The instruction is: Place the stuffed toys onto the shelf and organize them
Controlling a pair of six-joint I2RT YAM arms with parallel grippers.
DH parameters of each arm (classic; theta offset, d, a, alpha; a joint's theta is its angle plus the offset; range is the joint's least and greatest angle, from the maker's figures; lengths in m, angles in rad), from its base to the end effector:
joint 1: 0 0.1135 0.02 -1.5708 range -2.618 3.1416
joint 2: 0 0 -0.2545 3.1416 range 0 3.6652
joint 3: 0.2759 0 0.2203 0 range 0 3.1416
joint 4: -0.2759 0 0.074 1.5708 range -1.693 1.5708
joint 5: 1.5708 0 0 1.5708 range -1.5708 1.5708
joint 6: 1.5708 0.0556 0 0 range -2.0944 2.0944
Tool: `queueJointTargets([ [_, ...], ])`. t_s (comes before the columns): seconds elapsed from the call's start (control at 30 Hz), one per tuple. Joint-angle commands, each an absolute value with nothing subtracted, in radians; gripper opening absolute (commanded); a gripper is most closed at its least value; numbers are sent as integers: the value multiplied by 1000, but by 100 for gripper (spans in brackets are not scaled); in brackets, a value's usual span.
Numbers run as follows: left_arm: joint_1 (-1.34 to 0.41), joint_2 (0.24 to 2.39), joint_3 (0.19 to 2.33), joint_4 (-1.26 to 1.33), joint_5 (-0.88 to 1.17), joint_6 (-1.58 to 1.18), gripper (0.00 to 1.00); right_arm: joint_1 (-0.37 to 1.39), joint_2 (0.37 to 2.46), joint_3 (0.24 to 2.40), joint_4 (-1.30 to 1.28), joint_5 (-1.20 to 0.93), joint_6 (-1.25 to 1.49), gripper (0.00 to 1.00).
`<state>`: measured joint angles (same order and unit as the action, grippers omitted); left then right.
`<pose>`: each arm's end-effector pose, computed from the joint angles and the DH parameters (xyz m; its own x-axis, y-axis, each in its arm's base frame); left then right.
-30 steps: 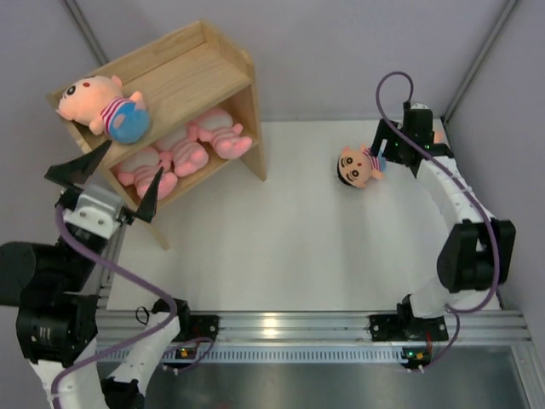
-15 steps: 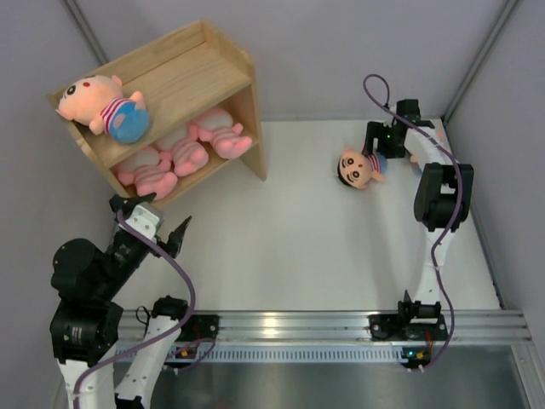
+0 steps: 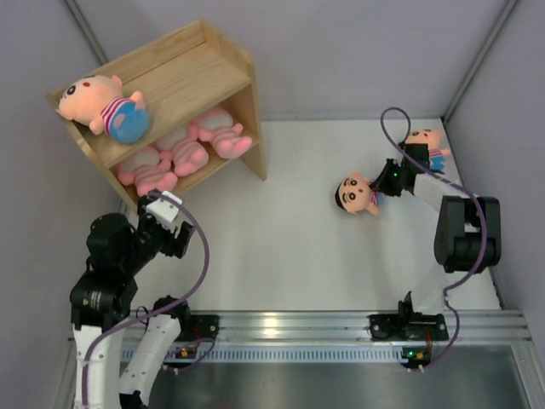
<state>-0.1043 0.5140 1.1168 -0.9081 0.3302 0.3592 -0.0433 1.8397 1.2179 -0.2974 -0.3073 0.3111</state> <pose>0.0575 -0.0241 0.3702 -0.1371 0.3487 -0.9271 0.4852 0.8396 0.2440 0.3723 0.0007 0.1832 -0.7997 0.3267 -0.5037 0.1080 0.9036 0.4146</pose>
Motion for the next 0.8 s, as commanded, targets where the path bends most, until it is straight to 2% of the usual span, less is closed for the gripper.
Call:
queueJointTargets([
  [0.0,-98,587,1083,-991,252,403,72,-54,1579,937,-56,-264,663,0],
  [0.03,-98,598,1083,-994,252,403,71,-51,1510,863,63,-185,733,0],
  [0.1,-100,635,1086,-996,285,420,70,-17,1312,685,129,-99,895,0],
  [0.13,-100,647,1089,-996,301,428,70,0,1255,651,123,26,937,0],
  [0.17,-100,682,1092,-996,319,442,70,87,1153,611,92,91,1000,0],
  [0.27,-104,728,1092,-997,363,498,70,279,1030,600,3,337,1089,0],
  [0.37,-142,804,1107,-994,367,529,70,443,994,611,-57,465,1212,0],
  [0.43,-201,889,1140,-993,278,519,71,530,997,621,-67,526,1293,0],
  [0.53,-429,1029,1213,-989,62,462,74,632,1040,670,-110,625,1356,0],
  [0.57,-540,1055,1236,-988,58,463,76,653,1049,699,-126,643,1370,0],
  [0.63,-564,1098,1311,-968,120,456,83,695,1074,718,-138,669,1414,0],
  [0.67,-592,1129,1333,-963,118,462,92,707,1083,733,-138,670,1425,0],
  [0.7,-616,1146,1374,-957,114,468,96,718,1091,738,-137,676,1454,0],
  [0.77,-690,1201,1416,-950,118,465,98,753,1120,762,-126,683,1468,0],
])
